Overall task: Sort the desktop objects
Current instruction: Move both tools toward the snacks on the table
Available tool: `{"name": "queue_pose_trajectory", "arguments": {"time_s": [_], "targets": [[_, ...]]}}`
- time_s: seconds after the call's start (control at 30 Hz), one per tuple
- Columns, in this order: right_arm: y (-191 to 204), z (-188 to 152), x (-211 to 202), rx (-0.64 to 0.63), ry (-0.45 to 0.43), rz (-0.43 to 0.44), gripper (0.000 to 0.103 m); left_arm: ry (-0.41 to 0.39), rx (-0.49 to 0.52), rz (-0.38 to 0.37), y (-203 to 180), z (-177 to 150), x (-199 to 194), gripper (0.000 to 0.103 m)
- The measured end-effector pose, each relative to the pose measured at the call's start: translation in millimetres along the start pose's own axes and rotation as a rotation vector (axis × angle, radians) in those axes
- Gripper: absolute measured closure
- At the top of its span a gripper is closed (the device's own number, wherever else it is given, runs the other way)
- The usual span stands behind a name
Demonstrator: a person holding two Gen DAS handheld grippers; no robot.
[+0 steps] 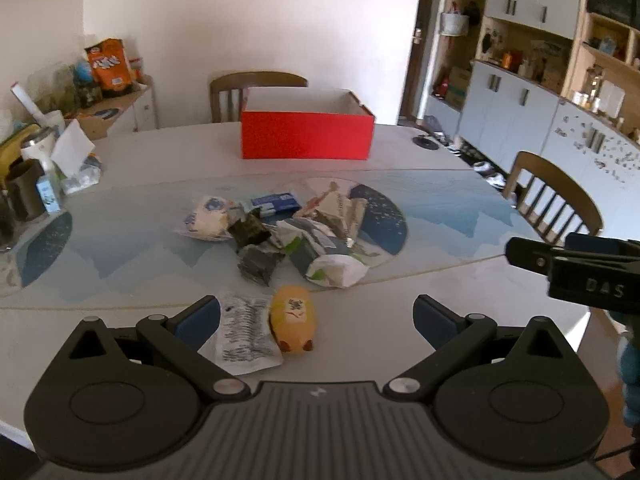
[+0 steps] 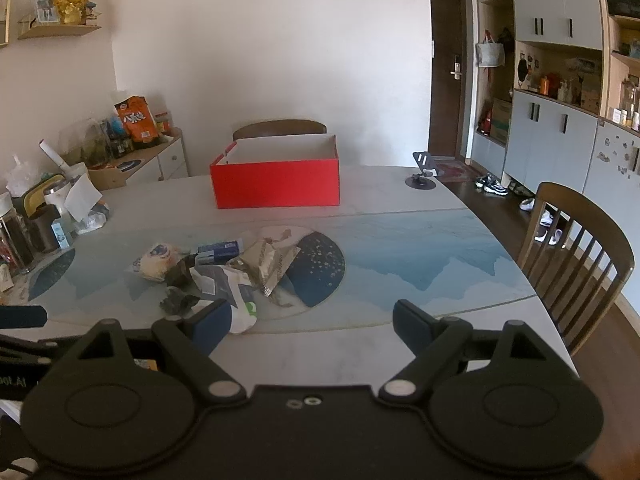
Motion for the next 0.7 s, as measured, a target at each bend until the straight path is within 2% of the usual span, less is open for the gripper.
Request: {"name": "queue_pose_trajectory", "arguments": {"time_s": [0.2, 0.7], "targets": [[-2.4, 2.8, -0.5, -0.001, -0.015, 0.036, 0.016, -0.013, 0.002, 0.026, -5.0, 1.6, -1.5, 0.000], [-3.1, 9.1, -2.9, -0.050, -0.068, 0.167, 0.016, -0.048, 0.002, 0.159, -3.9, -6.5, -9.5, 0.000]]}}
Point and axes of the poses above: each gripper's, at about its wrist camera, not at the fingertips, and x roughly the way its jaws point, y to its left, z to its top, the point moved 5 cm from there along x, roughly the way its jaws point, and after that the axes turned 14 degrees about -y, right-handed, at the moved point
